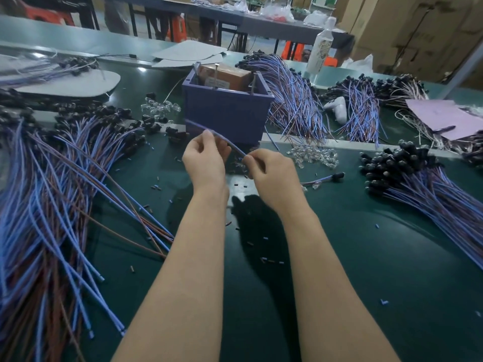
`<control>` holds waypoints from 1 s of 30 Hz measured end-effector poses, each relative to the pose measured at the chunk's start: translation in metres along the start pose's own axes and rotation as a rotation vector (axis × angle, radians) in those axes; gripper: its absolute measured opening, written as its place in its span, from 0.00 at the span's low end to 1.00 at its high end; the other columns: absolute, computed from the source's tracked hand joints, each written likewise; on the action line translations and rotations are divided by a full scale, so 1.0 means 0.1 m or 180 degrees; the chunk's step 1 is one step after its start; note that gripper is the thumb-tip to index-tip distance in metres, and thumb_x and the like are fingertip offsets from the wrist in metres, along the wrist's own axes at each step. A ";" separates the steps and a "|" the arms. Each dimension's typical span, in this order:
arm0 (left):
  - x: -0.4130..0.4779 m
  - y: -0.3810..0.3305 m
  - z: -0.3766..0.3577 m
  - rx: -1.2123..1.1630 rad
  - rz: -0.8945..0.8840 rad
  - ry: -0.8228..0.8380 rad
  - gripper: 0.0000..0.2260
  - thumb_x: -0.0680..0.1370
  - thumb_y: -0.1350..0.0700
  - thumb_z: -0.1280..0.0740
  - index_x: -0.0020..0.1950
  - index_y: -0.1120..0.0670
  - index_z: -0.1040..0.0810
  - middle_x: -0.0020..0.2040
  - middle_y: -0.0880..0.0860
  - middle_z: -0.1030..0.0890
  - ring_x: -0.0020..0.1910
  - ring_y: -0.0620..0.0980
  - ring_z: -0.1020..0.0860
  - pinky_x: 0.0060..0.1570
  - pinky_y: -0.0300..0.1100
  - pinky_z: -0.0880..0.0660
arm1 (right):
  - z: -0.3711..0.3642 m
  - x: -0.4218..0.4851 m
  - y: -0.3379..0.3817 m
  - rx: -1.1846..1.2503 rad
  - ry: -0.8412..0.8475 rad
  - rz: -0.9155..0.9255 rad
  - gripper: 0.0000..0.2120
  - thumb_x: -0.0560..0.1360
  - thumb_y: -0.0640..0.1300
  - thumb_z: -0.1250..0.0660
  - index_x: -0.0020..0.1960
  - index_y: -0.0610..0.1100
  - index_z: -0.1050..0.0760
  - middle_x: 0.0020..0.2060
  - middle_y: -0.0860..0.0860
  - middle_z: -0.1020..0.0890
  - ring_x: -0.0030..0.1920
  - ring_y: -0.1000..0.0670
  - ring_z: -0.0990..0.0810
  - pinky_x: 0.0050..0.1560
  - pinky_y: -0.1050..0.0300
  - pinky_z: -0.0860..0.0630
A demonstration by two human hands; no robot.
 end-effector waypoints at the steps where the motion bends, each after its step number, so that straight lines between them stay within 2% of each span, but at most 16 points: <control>1: -0.02 0.01 -0.04 0.0074 -0.0003 0.0187 0.09 0.81 0.57 0.39 0.41 0.55 0.26 0.36 0.50 0.22 0.32 0.41 0.23 0.36 0.33 0.23 | -0.01 0.01 0.01 0.0081 -0.0091 0.0003 0.10 0.79 0.45 0.38 0.50 0.42 0.20 0.41 0.45 0.17 0.43 0.46 0.22 0.46 0.53 0.28; 4: -0.11 0.08 -0.16 0.0919 -0.0183 0.0835 0.07 0.80 0.60 0.37 0.43 0.56 0.23 0.37 0.51 0.21 0.32 0.40 0.22 0.35 0.33 0.24 | -0.06 0.00 0.00 0.0299 -0.0283 -0.0117 0.10 0.79 0.44 0.38 0.47 0.42 0.20 0.41 0.46 0.17 0.43 0.45 0.21 0.46 0.52 0.28; 6: -0.12 0.13 -0.19 0.1449 -0.0272 0.1104 0.06 0.80 0.59 0.37 0.46 0.57 0.21 0.42 0.55 0.18 0.42 0.47 0.18 0.43 0.40 0.21 | -0.07 -0.01 -0.03 0.0562 -0.0419 -0.0303 0.09 0.79 0.42 0.39 0.49 0.41 0.20 0.42 0.46 0.16 0.45 0.46 0.19 0.49 0.52 0.26; 8: -0.14 0.15 -0.19 0.1751 -0.0305 0.1246 0.08 0.80 0.58 0.38 0.49 0.58 0.20 0.48 0.59 0.17 0.51 0.56 0.18 0.54 0.50 0.22 | -0.05 -0.01 -0.05 0.0805 -0.0581 -0.0447 0.09 0.79 0.42 0.39 0.51 0.41 0.21 0.44 0.46 0.16 0.47 0.46 0.19 0.52 0.51 0.25; 10: -0.17 0.14 -0.19 0.1759 -0.0376 0.1303 0.08 0.80 0.59 0.38 0.48 0.58 0.20 0.48 0.59 0.17 0.51 0.58 0.19 0.54 0.51 0.22 | -0.06 -0.02 -0.06 0.0942 -0.0673 -0.0504 0.09 0.79 0.42 0.39 0.52 0.42 0.21 0.44 0.47 0.17 0.46 0.47 0.19 0.52 0.50 0.24; 13: -0.18 0.11 -0.19 0.1731 -0.0573 0.1184 0.07 0.80 0.60 0.37 0.45 0.57 0.21 0.43 0.55 0.18 0.46 0.54 0.19 0.52 0.51 0.21 | -0.07 -0.02 -0.07 0.0983 -0.0834 -0.0499 0.08 0.79 0.43 0.39 0.49 0.42 0.22 0.42 0.47 0.17 0.45 0.46 0.19 0.51 0.48 0.24; 16: -0.14 0.09 -0.13 0.1645 -0.0679 0.0810 0.07 0.80 0.59 0.38 0.45 0.56 0.22 0.40 0.51 0.19 0.43 0.50 0.21 0.53 0.49 0.22 | -0.04 -0.02 -0.11 0.1222 -0.1180 -0.0594 0.06 0.80 0.41 0.40 0.45 0.45 0.27 0.40 0.49 0.17 0.45 0.48 0.19 0.52 0.50 0.24; 19: -0.12 0.09 -0.09 0.1374 -0.0581 0.0583 0.07 0.81 0.59 0.41 0.47 0.57 0.24 0.38 0.51 0.19 0.40 0.48 0.21 0.51 0.47 0.22 | -0.01 -0.01 -0.18 0.1485 -0.1346 -0.0746 0.03 0.81 0.40 0.43 0.50 0.46 0.31 0.38 0.52 0.17 0.40 0.53 0.21 0.50 0.54 0.25; 21: -0.09 0.10 -0.08 0.1370 -0.0574 0.0501 0.07 0.81 0.59 0.41 0.47 0.57 0.24 0.36 0.49 0.20 0.38 0.47 0.22 0.50 0.46 0.23 | -0.02 -0.01 -0.22 0.1558 -0.1315 -0.0777 0.07 0.81 0.40 0.43 0.57 0.45 0.32 0.37 0.54 0.17 0.37 0.53 0.22 0.47 0.55 0.27; 23: -0.08 0.11 -0.07 0.1422 -0.0597 0.0464 0.07 0.81 0.59 0.42 0.48 0.57 0.24 0.35 0.48 0.21 0.36 0.45 0.23 0.49 0.44 0.24 | -0.04 0.00 -0.22 0.1490 -0.1216 -0.0746 0.11 0.81 0.40 0.43 0.62 0.44 0.32 0.36 0.54 0.18 0.39 0.54 0.21 0.47 0.60 0.28; 26: -0.09 0.11 -0.07 0.1460 -0.0639 0.0485 0.07 0.81 0.61 0.42 0.50 0.56 0.25 0.36 0.48 0.23 0.37 0.44 0.25 0.46 0.42 0.26 | -0.08 -0.01 -0.22 0.1336 -0.1090 -0.0641 0.13 0.80 0.40 0.42 0.65 0.43 0.32 0.36 0.54 0.18 0.37 0.64 0.24 0.40 0.75 0.33; 27: -0.09 0.10 -0.07 0.1460 -0.0654 0.0515 0.07 0.80 0.62 0.42 0.51 0.56 0.25 0.37 0.48 0.23 0.37 0.44 0.25 0.45 0.40 0.26 | -0.09 -0.01 -0.22 0.1303 -0.1057 -0.0630 0.14 0.80 0.40 0.42 0.65 0.43 0.32 0.37 0.53 0.18 0.37 0.65 0.24 0.40 0.78 0.34; 30: -0.14 0.08 -0.09 0.1526 -0.0873 0.0610 0.08 0.80 0.63 0.42 0.53 0.54 0.26 0.40 0.50 0.22 0.38 0.45 0.24 0.44 0.39 0.26 | -0.10 0.00 -0.21 0.1164 -0.1014 -0.0636 0.14 0.79 0.38 0.42 0.65 0.41 0.31 0.42 0.50 0.17 0.41 0.56 0.23 0.39 0.78 0.35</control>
Point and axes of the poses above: each hand's wrist, its own x-axis towards the middle knuckle, its own z-axis out of the back of the hand, y = z × x, the point moved 4 cm from there along x, towards the middle knuckle
